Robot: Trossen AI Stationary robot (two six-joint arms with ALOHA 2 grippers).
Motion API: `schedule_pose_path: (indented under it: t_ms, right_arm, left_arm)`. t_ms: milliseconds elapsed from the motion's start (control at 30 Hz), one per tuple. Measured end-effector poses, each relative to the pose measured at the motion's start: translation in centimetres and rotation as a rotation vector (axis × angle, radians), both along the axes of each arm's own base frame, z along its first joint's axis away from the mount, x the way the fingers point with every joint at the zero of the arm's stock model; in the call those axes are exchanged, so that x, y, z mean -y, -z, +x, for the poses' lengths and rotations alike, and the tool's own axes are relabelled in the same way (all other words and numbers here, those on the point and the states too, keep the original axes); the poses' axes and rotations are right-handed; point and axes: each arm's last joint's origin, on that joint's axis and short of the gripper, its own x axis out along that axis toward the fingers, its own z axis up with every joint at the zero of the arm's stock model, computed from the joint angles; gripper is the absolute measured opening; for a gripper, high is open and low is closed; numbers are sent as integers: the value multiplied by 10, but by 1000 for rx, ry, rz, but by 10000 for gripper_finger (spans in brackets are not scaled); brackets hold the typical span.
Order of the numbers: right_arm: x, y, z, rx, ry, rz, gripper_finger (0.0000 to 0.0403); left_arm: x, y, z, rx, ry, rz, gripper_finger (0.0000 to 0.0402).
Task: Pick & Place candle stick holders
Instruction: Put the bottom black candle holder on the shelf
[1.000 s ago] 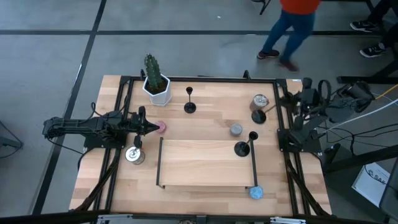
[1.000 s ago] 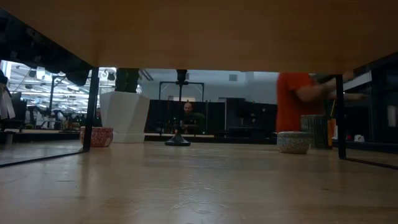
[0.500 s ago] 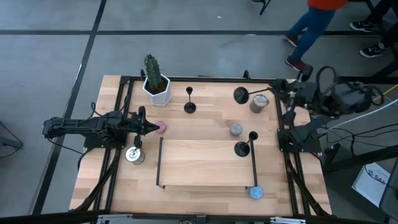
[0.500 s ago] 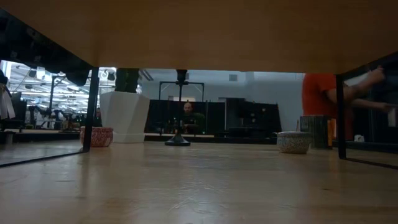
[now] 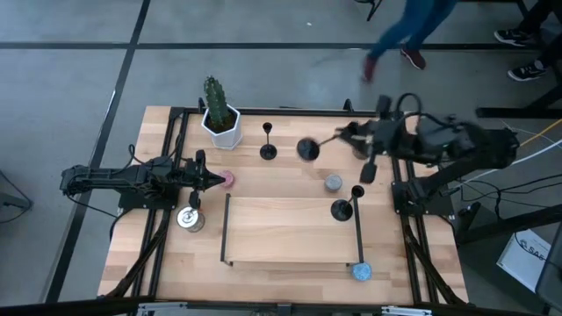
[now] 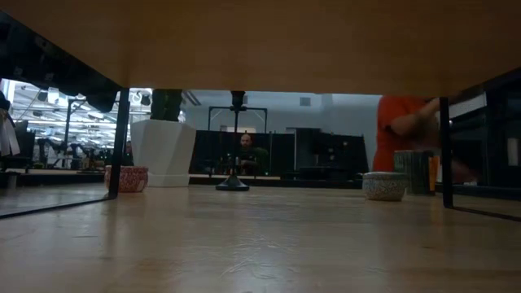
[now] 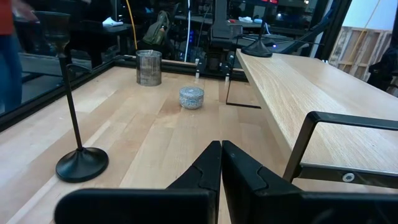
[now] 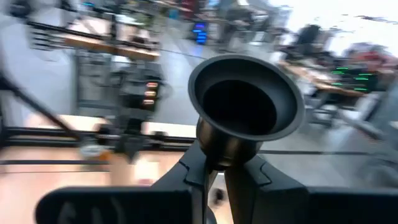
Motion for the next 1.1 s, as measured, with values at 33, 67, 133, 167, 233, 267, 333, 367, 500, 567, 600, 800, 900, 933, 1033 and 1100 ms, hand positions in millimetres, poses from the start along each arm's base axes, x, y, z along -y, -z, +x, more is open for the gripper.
schedule_pose_path:
  t_ms: [33,67,133,167,233,267,333,367,500,567,600,800,900,933,1033,1100]
  right_arm:
    - [-2,2,5,-10,-29,14,33]
    - [-4,4,9,-21,-56,24,33]
    - [-7,9,17,-40,-97,40,33]
    - [-9,11,20,-50,-113,53,33]
    - [-12,16,26,-81,-153,66,33]
    - [-14,18,27,-102,-178,68,34]
    - [-17,24,31,-142,-215,70,38]
    - [-19,27,33,-162,-227,73,40]
    - [-25,36,44,-199,-227,112,44]
    - [-27,40,50,-213,-223,120,45]
    - [-28,42,54,-216,-229,127,45]
    - [-38,56,75,-255,-323,162,47]
    - [-40,58,77,-267,-329,202,48]
    - [-40,59,77,-274,-324,213,48]
    - [-39,62,76,-300,-314,229,49]
    - [-39,62,75,-309,-308,239,49]
  left_arm:
    - [0,0,0,0,0,0,6]
    - [0,0,0,0,0,0,6]
    - [0,0,0,0,0,0,6]
    - [0,0,0,0,-1,0,6]
    - [0,0,0,0,0,0,6]
    - [0,0,0,0,0,0,6]
    - [0,0,0,0,0,0,6]
    - [0,0,0,0,0,0,6]
    - [0,0,0,1,0,0,6]
    - [0,0,0,0,-1,0,6]
    - [0,0,0,1,0,0,6]
    - [0,0,0,0,0,0,6]
    - [0,0,0,0,0,0,6]
    - [0,0,0,0,0,0,6]
    - [0,0,0,0,0,0,6]
    - [0,0,0,0,-1,0,6]
